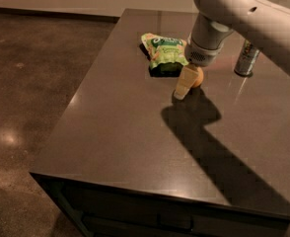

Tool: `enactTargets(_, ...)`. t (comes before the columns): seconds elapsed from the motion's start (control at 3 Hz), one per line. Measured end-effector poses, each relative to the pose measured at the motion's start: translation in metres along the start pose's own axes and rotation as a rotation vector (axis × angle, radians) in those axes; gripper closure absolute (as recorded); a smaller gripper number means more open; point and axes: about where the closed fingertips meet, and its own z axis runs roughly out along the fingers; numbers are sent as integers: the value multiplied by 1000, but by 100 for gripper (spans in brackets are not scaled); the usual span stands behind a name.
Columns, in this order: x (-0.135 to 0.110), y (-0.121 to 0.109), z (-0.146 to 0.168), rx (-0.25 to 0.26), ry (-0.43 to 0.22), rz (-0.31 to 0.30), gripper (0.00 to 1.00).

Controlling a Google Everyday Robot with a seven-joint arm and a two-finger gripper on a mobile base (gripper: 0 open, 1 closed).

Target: Move orange near green rice chip bag

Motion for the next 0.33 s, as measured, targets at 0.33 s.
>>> enactTargets(0.33,0,0,0,0,0,0,0)
